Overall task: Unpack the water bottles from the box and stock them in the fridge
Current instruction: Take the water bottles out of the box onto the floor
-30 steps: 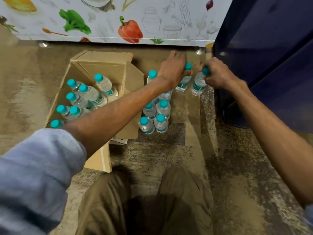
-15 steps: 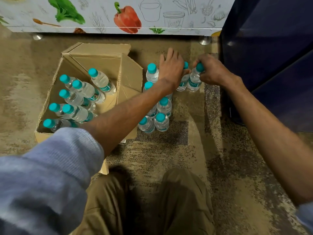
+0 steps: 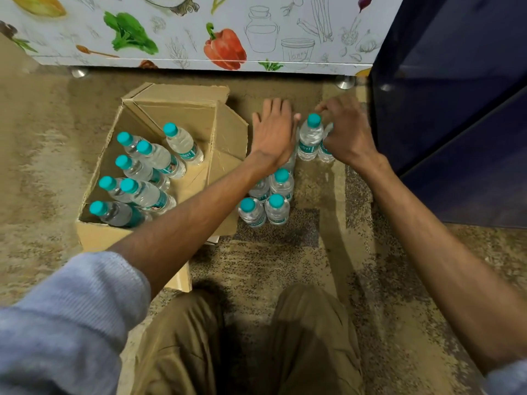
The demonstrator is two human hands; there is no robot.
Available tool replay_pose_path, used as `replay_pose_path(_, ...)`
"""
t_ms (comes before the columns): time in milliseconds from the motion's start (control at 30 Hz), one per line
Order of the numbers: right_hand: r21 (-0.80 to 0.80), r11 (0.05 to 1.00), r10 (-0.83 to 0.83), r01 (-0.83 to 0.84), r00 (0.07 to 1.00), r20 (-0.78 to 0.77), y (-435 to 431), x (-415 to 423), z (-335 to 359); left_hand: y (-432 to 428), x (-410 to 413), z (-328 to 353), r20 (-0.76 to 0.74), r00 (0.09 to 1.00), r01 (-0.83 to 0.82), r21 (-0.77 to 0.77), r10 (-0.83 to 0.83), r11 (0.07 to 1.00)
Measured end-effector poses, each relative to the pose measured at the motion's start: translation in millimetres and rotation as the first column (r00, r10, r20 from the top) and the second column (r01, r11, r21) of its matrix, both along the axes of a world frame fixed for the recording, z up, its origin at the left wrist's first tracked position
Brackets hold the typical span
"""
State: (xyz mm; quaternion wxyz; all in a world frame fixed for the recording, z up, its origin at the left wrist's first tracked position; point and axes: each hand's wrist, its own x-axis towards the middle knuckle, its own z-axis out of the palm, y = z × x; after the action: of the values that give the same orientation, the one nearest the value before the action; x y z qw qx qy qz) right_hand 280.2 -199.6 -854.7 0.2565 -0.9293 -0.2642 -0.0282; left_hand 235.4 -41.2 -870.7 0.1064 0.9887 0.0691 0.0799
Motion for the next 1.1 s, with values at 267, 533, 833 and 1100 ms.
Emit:
replay_pose_path(267, 0.074, 0.990, 0.126, -0.123, 0.991, -0.040, 68.6, -34.3, 19.7, 64.0, -36.2, 18.7, 0.068, 0.993, -0.090, -0.034, 0.092, 0.995)
replay_pose_path(533, 0.007, 0.977, 0.211, -0.211, 0.977, -0.044, 160.2, -56.8, 21.0, 149.2, -77.0, 30.6, 0.064, 0.977, -0.205, -0.016, 0.205, 0.979)
replay_pose_path(833, -0.264, 0.922, 0.301, -0.283, 0.953, 0.030, 257.4, -66.0, 17.6, 227.1, -113.7, 27.9, -0.170, 0.940, -0.299, 0.014, 0.297, 0.954)
replay_pose_path(1100, -0.276, 0.902, 0.299, -0.333, 0.941, -0.156, 290.7, -82.8, -7.4, 242.7, -133.5, 19.5, -0.242, 0.937, -0.275, -0.060, 0.254, 0.959)
